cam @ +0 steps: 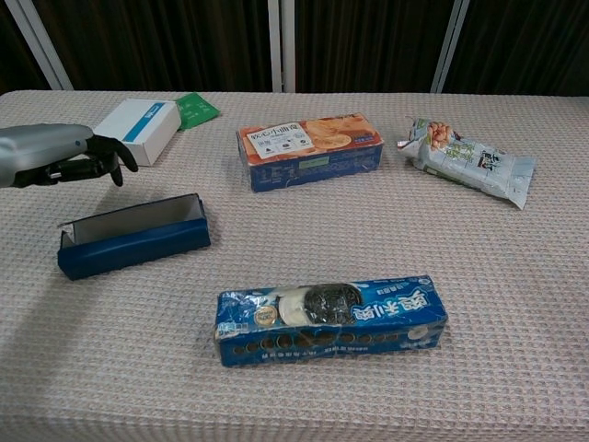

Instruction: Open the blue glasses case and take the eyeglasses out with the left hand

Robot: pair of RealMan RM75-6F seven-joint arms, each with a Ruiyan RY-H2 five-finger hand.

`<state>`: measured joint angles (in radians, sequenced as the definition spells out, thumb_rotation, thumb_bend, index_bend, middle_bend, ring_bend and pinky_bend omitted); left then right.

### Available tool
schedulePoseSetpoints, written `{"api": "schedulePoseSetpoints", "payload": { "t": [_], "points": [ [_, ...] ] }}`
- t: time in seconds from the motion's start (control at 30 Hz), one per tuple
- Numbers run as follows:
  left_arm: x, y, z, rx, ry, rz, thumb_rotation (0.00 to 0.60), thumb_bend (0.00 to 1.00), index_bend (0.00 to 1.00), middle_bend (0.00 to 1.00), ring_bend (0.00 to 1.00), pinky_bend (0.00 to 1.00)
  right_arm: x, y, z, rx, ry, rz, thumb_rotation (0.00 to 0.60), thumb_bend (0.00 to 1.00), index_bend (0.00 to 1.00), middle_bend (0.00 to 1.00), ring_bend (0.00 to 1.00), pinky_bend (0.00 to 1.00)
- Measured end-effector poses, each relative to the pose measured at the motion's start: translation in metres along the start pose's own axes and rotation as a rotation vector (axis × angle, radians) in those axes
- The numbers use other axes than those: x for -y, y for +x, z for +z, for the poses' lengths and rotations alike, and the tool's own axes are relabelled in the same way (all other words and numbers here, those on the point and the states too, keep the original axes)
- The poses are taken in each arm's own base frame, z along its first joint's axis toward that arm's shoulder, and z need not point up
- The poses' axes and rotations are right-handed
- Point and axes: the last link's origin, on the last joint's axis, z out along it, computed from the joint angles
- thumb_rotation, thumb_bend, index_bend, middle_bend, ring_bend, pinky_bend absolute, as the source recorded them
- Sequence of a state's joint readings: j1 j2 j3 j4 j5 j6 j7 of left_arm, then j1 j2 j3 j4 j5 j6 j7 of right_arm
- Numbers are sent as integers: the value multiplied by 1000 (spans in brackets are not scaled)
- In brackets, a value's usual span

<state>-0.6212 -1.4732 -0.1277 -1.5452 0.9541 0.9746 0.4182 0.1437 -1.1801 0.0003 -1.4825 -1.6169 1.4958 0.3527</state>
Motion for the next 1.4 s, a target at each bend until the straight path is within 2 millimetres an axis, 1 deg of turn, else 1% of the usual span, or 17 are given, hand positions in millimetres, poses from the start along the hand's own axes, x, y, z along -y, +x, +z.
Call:
{"api": "schedulePoseSetpoints", "payload": {
  "t": [0.13, 0.27, 0.4, 0.43, 0.5, 0.53, 0.6, 0.67, 0.73, 0.8, 0.87, 0.93, 1.0, 1.1, 1.2, 1.33, 1.4],
  "points": [
    [17, 7, -2, -16, 51, -14, 0, 605, 230, 293, 215, 125, 0, 0, 0, 0, 0, 2, 600, 316, 9, 50, 0, 0],
    [24, 13, -7, -42, 68, -47, 10, 608, 234, 289, 215, 125, 1, 0, 0, -5, 4, 1, 600, 315, 9, 49, 0, 0],
    [20, 18, -17, -81, 24, -63, 74, 601, 252, 287, 215, 127, 1, 0, 0, -6, 5, -5, 600, 315, 9, 50, 0, 0],
    [17, 18, -22, -93, -1, -57, 90, 580, 254, 286, 215, 127, 2, 0, 0, -6, 6, -5, 600, 315, 9, 50, 0, 0],
    [12, 17, -29, -107, -47, -39, 171, 494, 253, 283, 215, 127, 2, -1, 0, -4, 7, -5, 600, 316, 9, 50, 0, 0],
    [8, 16, -34, -115, -78, -25, 237, 437, 250, 278, 215, 127, 2, -1, 0, -3, 7, -6, 600, 316, 9, 50, 0, 0],
    [2, 13, -42, -126, -123, -7, 339, 382, 244, 266, 213, 127, 3, -2, 0, 1, 6, -8, 600, 316, 9, 50, 0, 0],
    [-4, 8, -50, -135, -168, 10, 380, 359, 242, 260, 211, 127, 3, -2, 1, 6, 6, -10, 600, 316, 9, 50, 0, 0],
    [-11, 2, -57, -130, -203, 22, 384, 334, 242, 262, 211, 127, 4, -3, 1, 9, 8, -11, 600, 315, 9, 50, 0, 0],
    [-14, -1, -60, -120, -213, 36, 375, 283, 242, 267, 213, 127, 5, -3, 1, 10, 10, -10, 600, 315, 9, 50, 0, 0],
    [-13, -2, -62, -112, -201, 55, 323, 235, 245, 279, 217, 128, 4, -4, 1, 12, 8, -10, 600, 315, 9, 50, 0, 0],
    [-8, -2, -64, -105, -167, 75, 221, 227, 248, 286, 219, 128, 4, -5, 0, 16, 5, -10, 600, 315, 9, 50, 0, 0],
    [-2, -4, -68, -96, -125, 84, 148, 241, 248, 286, 219, 128, 4, -6, 1, 20, 5, -9, 600, 315, 9, 50, 0, 0],
    [12, -10, -75, -68, -51, 55, 41, 301, 248, 284, 219, 128, 5, -7, 2, 23, 12, -9, 600, 316, 9, 50, 0, 0],
    [23, -17, -83, -45, -11, 23, 4, 340, 247, 280, 219, 128, 7, -8, 3, 25, 22, -10, 600, 316, 9, 50, 0, 0],
    [35, -26, -90, -14, 31, -10, 0, 355, 245, 274, 207, 127, 8, -9, 4, 30, 28, -14, 600, 316, 9, 50, 0, 0],
    [37, -28, -91, -14, 38, -27, 0, 368, 240, 248, 186, 128, 8, -9, 4, 31, 26, -14, 600, 316, 9, 50, 0, 0]
  ]
}}
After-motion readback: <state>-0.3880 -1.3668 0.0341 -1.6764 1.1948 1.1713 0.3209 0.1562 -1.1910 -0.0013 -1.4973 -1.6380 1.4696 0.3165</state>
